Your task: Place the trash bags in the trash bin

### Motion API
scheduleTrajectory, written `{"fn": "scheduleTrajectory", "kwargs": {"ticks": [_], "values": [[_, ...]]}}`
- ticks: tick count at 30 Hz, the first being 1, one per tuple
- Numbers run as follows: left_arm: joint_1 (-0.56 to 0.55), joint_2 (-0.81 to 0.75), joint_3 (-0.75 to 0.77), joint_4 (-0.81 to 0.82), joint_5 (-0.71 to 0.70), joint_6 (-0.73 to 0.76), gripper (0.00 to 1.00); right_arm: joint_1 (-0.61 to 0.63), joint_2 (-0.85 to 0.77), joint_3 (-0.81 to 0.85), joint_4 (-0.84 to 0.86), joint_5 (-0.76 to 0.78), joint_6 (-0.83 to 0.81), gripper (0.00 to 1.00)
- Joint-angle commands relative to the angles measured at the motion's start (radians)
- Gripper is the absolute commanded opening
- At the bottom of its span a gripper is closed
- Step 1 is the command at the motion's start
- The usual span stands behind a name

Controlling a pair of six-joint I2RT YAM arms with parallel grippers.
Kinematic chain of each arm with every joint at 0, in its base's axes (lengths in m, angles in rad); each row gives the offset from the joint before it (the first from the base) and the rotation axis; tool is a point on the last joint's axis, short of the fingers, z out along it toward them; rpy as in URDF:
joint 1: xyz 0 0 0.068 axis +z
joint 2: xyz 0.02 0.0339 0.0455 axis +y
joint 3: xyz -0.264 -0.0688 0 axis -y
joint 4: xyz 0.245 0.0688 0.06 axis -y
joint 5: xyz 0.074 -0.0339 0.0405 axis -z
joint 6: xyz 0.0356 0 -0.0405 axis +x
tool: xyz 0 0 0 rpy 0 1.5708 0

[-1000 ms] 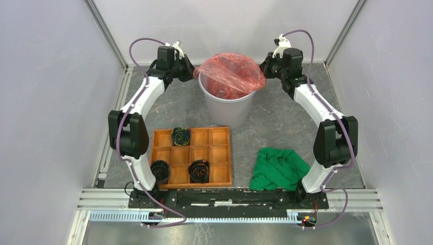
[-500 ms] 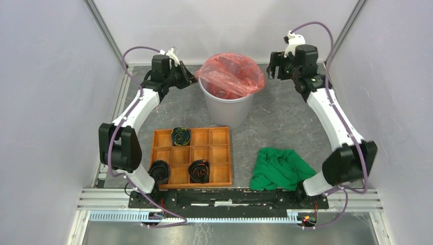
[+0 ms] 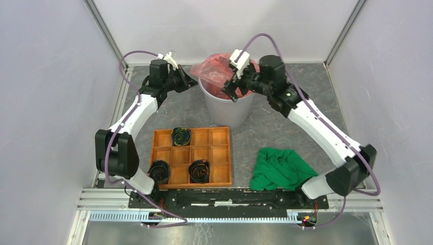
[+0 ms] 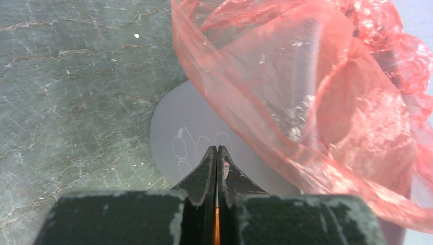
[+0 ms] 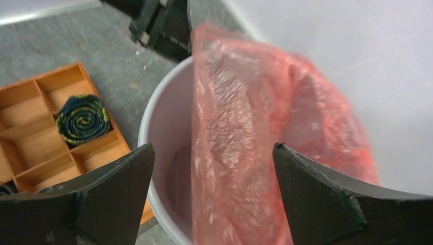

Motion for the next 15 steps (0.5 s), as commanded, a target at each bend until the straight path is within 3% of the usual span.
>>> {"fn": "scheduleTrajectory", "kwargs": {"ticks": [1,7,11,15], "values": [[0.008,-0.101,-0.018,-0.028,-0.032,0.025,0.06,0.031,0.077,0.089,-0.033,-0.001,-0.079,0.88],[0.045,-0.308,-0.123,-0.091,-0.077,0.049,0.48,0.081,0.071,0.061,-0.023,0.004,-0.063,0.45],[0.09,-0.352,-0.109,-0.096,0.01,-0.057,0.79,0.102,0.021,-0.007,0.009,0.003,-0.046,0.34],[0.102,-0.335,-0.114,0.015,0.096,-0.297,0.92,0.112,-0.018,-0.06,0.03,-0.022,-0.032,0.21]]}}
